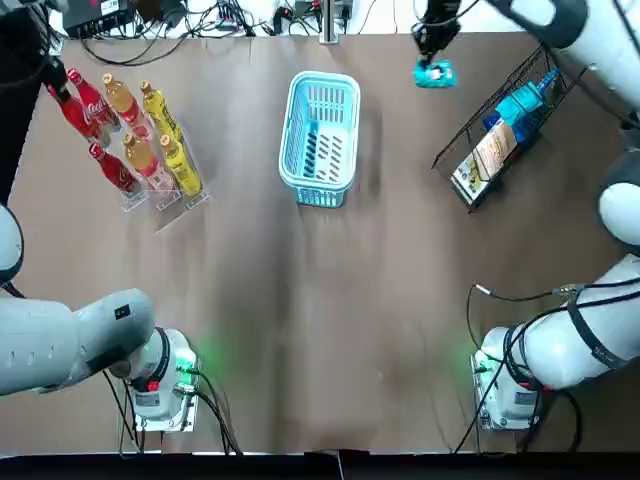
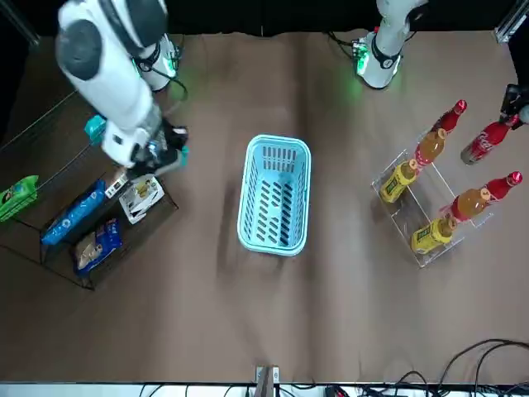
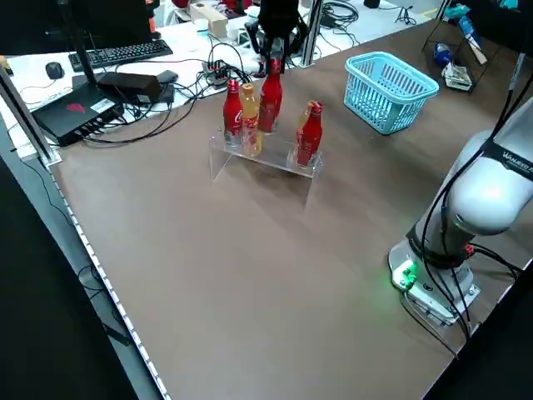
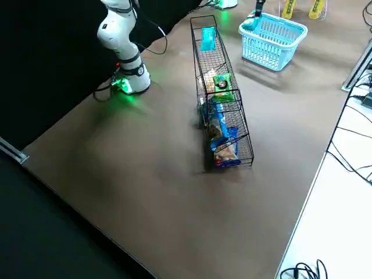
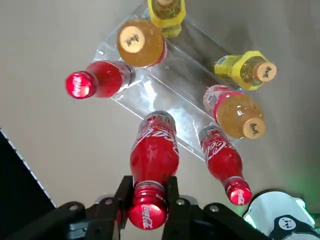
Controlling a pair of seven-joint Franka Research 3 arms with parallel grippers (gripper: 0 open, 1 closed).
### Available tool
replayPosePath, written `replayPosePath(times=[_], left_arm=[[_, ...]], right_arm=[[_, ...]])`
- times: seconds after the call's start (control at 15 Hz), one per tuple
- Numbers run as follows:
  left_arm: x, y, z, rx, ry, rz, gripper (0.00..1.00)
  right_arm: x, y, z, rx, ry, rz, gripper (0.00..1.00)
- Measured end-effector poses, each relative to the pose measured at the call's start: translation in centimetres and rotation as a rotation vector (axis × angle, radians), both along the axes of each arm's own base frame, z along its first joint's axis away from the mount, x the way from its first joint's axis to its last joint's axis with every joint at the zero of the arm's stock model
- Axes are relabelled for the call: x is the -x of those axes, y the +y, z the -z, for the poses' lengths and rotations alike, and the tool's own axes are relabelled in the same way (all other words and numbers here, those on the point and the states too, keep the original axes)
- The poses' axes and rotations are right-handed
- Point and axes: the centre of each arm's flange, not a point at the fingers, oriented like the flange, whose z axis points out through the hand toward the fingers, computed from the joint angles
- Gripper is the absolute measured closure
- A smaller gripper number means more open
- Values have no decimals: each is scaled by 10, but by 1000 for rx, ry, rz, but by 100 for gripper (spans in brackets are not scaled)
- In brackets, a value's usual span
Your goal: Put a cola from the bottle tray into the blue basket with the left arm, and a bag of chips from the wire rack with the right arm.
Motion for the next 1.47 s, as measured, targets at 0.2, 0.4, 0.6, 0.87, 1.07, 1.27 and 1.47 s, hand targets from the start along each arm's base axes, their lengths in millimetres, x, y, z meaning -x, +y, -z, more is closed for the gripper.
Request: replayPosePath(times=[0.2, 0.4, 0.6, 0.87, 1.07, 1.27, 1.47], left_arm=[[-1, -7, -34, -7, -3, -75, 68], [-11, -35, -63, -15, 12, -150, 68], [-23, -81, -72, -31, 22, -242, 68], [-27, -143, -77, -43, 9, -363, 68], [-25, -182, -79, -11, 3, -440, 68], [-24, -243, -69, -17, 11, -498, 68], [-32, -298, -49, -33, 19, -553, 68]], right_arm=[[-4, 57, 23, -30, -38, 49, 97], [-3, 106, 52, -71, -78, 133, 97], [-2, 147, 85, -130, -130, 143, 97], [-11, 172, 120, -191, -187, 164, 97], [-18, 180, 140, -226, -220, 170, 97], [-18, 186, 156, -225, -216, 169, 92], [-22, 183, 155, -223, -221, 175, 68]])
